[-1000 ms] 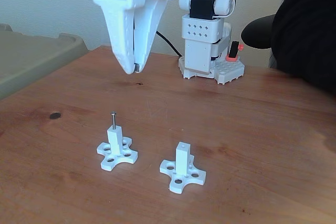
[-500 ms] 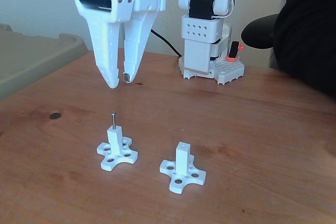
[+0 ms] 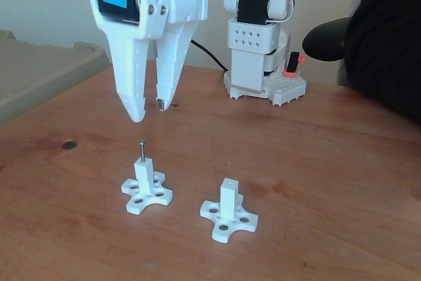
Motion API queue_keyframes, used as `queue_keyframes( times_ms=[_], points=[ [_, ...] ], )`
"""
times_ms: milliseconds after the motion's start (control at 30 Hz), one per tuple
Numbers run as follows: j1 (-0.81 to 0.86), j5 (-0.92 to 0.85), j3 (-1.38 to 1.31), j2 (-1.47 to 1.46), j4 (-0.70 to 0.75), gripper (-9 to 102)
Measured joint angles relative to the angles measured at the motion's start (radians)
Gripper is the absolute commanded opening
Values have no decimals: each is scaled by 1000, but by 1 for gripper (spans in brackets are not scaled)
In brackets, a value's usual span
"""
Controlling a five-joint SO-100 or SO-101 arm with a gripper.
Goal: Grab the screw and set it in the hole.
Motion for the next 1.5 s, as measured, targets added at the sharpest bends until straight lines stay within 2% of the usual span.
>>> queue_keyframes(
  times_ms=[1500],
  points=[
    [0,0,-72,-146,-55,14]
  ],
)
